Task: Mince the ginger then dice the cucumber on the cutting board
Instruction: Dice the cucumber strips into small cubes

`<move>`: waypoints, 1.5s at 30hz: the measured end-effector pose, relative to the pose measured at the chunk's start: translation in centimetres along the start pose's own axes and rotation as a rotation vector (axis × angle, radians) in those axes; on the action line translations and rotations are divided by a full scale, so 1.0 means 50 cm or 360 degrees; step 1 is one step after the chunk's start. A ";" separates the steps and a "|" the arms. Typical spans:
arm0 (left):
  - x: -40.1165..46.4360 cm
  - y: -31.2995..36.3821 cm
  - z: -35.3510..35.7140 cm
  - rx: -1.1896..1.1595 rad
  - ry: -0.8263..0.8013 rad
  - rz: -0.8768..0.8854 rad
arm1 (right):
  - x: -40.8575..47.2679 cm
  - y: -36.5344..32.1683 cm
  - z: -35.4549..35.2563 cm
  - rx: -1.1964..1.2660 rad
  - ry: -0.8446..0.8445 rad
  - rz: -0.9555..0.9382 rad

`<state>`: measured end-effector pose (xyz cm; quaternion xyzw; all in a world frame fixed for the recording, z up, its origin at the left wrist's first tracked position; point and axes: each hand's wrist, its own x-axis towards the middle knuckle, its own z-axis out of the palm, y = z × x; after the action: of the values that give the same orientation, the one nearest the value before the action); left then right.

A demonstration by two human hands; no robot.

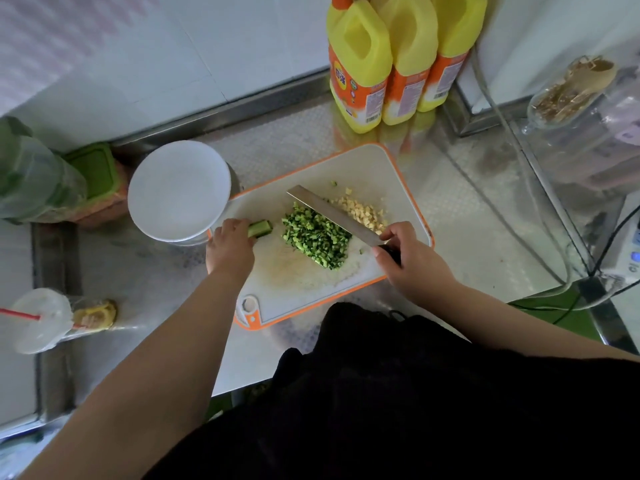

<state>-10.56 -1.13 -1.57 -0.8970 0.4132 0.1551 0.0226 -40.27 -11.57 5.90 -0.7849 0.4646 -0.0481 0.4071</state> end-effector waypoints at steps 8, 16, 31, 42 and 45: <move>0.018 -0.013 -0.008 -0.0115 -0.0045 0.0079 | 0.012 -0.006 0.020 -0.0028 0.0006 -0.0051; -0.087 0.001 0.032 -0.0181 0.0276 0.0335 | 0.025 -0.037 0.027 0.0121 -0.0171 -0.0126; -0.192 -0.009 0.120 -0.0625 0.0417 0.0318 | 0.087 -0.074 0.165 -0.0561 -0.0651 -0.0374; -0.175 -0.010 0.146 -0.0474 0.0650 0.0581 | 0.086 -0.056 0.162 -0.0577 -0.0682 -0.0365; -0.176 -0.010 0.149 -0.0509 0.0669 0.0544 | 0.087 -0.058 0.164 -0.0586 -0.0693 -0.0408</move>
<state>-17.52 6.92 -6.07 -0.8191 0.5240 0.0310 -0.2311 -32.11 -9.36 1.11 -0.8894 0.2648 0.1551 0.3387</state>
